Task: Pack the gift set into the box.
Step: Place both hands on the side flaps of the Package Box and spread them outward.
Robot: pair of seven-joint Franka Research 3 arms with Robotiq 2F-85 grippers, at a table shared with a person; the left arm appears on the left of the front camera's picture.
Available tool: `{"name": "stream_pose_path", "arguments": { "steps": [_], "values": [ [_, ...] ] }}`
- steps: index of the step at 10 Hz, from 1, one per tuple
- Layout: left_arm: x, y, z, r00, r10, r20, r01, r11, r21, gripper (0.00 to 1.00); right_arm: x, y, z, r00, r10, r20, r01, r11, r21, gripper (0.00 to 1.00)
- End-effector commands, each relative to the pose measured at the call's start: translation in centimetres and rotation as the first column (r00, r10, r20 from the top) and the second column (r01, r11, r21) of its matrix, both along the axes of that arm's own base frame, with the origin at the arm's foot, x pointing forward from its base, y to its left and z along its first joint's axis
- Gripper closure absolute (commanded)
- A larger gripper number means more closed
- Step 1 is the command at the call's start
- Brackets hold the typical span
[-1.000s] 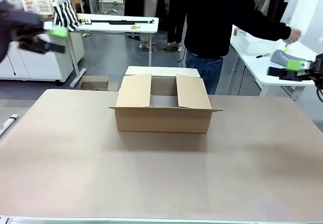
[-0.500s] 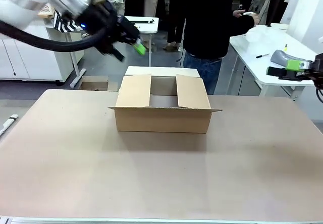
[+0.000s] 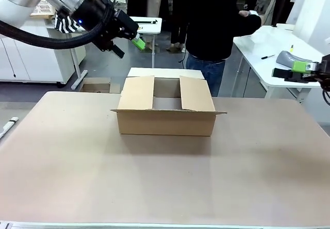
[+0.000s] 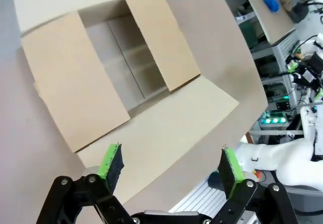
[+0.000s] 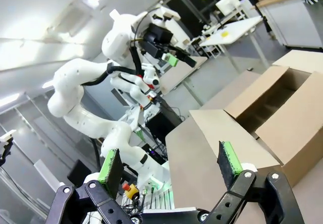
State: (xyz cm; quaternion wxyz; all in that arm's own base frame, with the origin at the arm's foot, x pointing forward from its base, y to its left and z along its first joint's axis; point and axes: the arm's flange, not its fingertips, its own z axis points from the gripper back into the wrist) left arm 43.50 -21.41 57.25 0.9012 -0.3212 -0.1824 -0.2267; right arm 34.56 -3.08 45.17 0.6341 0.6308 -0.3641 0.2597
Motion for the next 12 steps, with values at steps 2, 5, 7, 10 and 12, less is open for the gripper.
{"name": "stream_pose_path", "arguments": {
  "steps": [2, 5, 7, 10, 12],
  "values": [
    [2.2, -7.4, 1.7, 0.999, -0.012, -0.044, 0.015, 0.998, 0.069, 0.00, -0.1, 0.3, -0.1, 0.999, -0.009, 0.034, 0.008, 1.000, 0.026, 0.00],
    [5.2, -13.9, 1.8, 0.991, 0.123, -0.057, -0.087, 0.898, 0.432, 0.00, -0.1, 0.3, -0.1, 0.999, -0.009, 0.034, 0.008, 1.000, 0.026, 0.00],
    [7.6, -17.2, -1.9, 0.978, 0.196, -0.066, -0.128, 0.826, 0.550, 0.00, -0.1, 0.3, -0.1, 0.999, -0.009, 0.034, 0.008, 1.000, 0.026, 0.00],
    [9.8, -18.8, -10.2, 0.978, 0.208, 0.025, -0.183, 0.788, 0.588, 0.00, -0.1, 0.3, -0.1, 0.999, -0.009, 0.034, 0.008, 1.000, 0.026, 0.00],
    [9.8, -17.8, -11.2, 0.954, 0.273, -0.122, -0.164, 0.818, 0.552, 0.00, -0.1, 0.3, -0.1, 0.999, -0.009, 0.034, 0.008, 1.000, 0.026, 0.00]
  ]
}}
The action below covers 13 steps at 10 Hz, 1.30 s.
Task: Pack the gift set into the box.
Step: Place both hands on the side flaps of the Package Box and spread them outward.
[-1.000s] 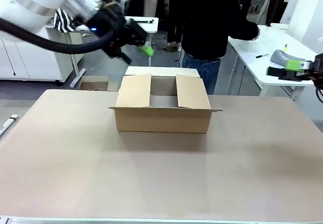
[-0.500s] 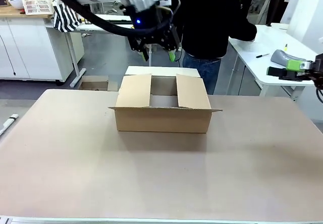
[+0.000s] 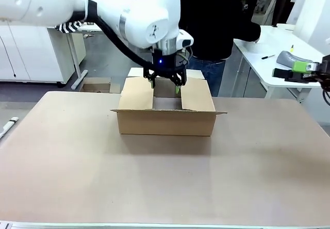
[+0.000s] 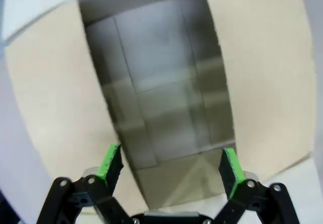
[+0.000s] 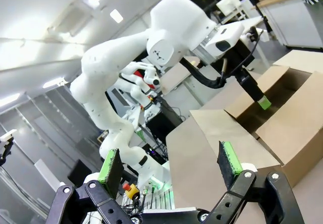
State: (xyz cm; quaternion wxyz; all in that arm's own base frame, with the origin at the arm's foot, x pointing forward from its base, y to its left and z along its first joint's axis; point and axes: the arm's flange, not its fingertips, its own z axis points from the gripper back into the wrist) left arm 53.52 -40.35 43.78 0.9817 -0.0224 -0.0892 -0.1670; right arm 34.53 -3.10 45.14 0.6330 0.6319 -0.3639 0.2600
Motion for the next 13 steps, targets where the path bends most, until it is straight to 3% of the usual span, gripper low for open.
{"name": "stream_pose_path", "arguments": {
  "steps": [1, 3, 4, 5, 6, 7, 9, 13],
  "values": [
    [-0.3, 0.0, 1.1, 0.999, -0.025, 0.029, 0.024, 1.000, 0.016, 0.00, -0.1, 0.3, 0.0, 0.999, -0.011, 0.034, 0.010, 1.000, 0.024, 0.00],
    [0.1, 0.1, 0.0, 1.000, 0.002, -0.002, -0.002, 1.000, 0.000, 0.00, -0.1, 0.3, 0.0, 0.999, -0.011, 0.034, 0.010, 1.000, 0.024, 0.00],
    [2.3, -0.9, -0.5, 0.861, 0.430, 0.272, -0.483, 0.859, 0.170, 0.00, -0.1, 0.3, 0.0, 0.999, -0.011, 0.034, 0.010, 1.000, 0.024, 0.00],
    [3.1, -1.4, -0.7, 0.860, 0.450, 0.241, -0.495, 0.851, 0.177, 0.00, -0.1, 0.3, 0.0, 0.999, -0.011, 0.034, 0.010, 1.000, 0.024, 0.00],
    [3.5, -1.3, -0.1, 0.792, 0.521, 0.318, -0.591, 0.786, 0.183, 0.00, -0.1, 0.3, 0.0, 0.999, -0.011, 0.034, 0.010, 1.000, 0.024, 0.00],
    [3.7, -0.9, 0.3, 0.769, 0.548, 0.329, -0.618, 0.769, 0.165, 0.00, -0.1, 0.3, 0.0, 0.999, -0.011, 0.034, 0.010, 1.000, 0.024, 0.00],
    [5.2, -1.0, -0.8, 0.814, 0.519, 0.261, -0.573, 0.792, 0.211, 0.00, -0.1, 0.3, 0.0, 0.999, -0.011, 0.034, 0.010, 1.000, 0.024, 0.00],
    [6.8, -0.4, -3.4, 0.856, 0.500, 0.131, -0.514, 0.795, 0.324, 0.00, -0.1, 0.3, 0.0, 0.999, -0.011, 0.034, 0.010, 1.000, 0.024, 0.00]
  ]
}}
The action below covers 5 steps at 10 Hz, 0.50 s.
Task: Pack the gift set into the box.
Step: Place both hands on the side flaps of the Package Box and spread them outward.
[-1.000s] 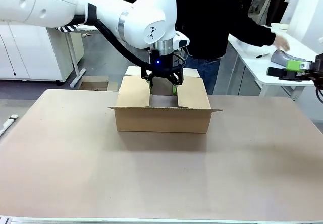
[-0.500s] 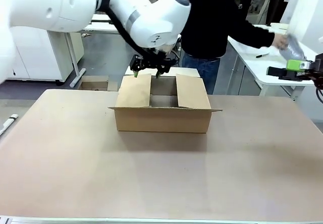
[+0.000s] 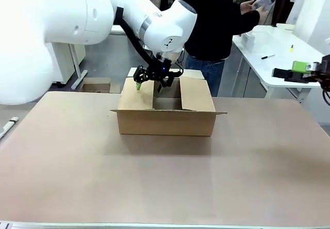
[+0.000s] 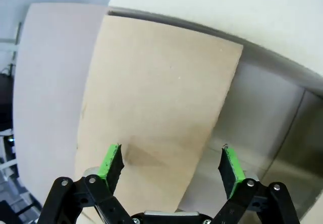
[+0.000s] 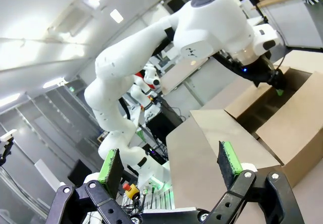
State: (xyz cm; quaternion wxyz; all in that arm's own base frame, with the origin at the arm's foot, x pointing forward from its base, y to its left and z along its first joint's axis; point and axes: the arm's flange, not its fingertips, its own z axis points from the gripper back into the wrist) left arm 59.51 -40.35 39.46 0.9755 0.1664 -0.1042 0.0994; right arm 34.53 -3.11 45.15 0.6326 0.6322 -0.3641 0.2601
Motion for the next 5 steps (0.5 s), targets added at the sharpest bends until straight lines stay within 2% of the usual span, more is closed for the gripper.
{"name": "stream_pose_path", "arguments": {
  "steps": [1, 5],
  "values": [
    [0.8, -0.1, 0.5, 0.997, -0.011, -0.075, 0.015, 0.998, 0.059, 0.00, 0.0, 0.3, 0.0, 0.999, -0.011, 0.033, 0.010, 1.000, 0.023, 0.00],
    [1.0, 1.3, 0.9, 0.999, 0.039, -0.003, -0.038, 0.988, 0.149, 0.00, 0.0, 0.3, 0.0, 0.999, -0.011, 0.033, 0.010, 1.000, 0.023, 0.00]
  ]
}}
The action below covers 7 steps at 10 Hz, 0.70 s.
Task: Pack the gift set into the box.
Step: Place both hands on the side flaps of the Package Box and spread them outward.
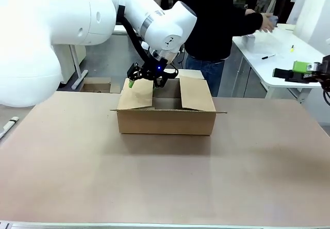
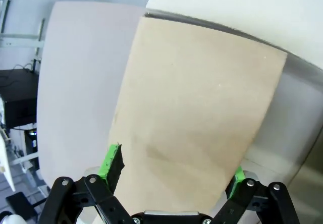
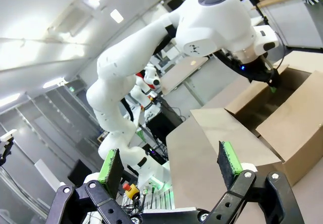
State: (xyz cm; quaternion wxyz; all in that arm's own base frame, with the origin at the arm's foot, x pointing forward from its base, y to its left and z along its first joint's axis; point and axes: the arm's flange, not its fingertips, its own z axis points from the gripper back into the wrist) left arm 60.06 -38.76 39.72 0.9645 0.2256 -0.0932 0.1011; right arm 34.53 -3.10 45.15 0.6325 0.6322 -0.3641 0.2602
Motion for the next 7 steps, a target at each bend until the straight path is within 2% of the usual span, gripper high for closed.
{"name": "stream_pose_path", "arguments": {
  "steps": [1, 3, 7],
  "values": [
    [0.2, -0.2, 1.3, 0.999, 0.009, 0.044, -0.010, 1.000, 0.022, 0.00, 0.0, 0.3, 0.0, 0.999, -0.011, 0.033, 0.010, 1.000, 0.023, 0.00],
    [-0.1, 0.4, 2.9, 0.998, -0.013, 0.064, 0.012, 1.000, 0.012, 0.00, 0.0, 0.3, 0.0, 0.999, -0.011, 0.033, 0.010, 1.000, 0.023, 0.00],
    [0.3, 2.7, 4.6, 0.999, 0.000, 0.052, -0.001, 1.000, 0.026, 0.00, 0.0, 0.3, 0.0, 0.999, -0.011, 0.033, 0.010, 1.000, 0.023, 0.00]
  ]
}}
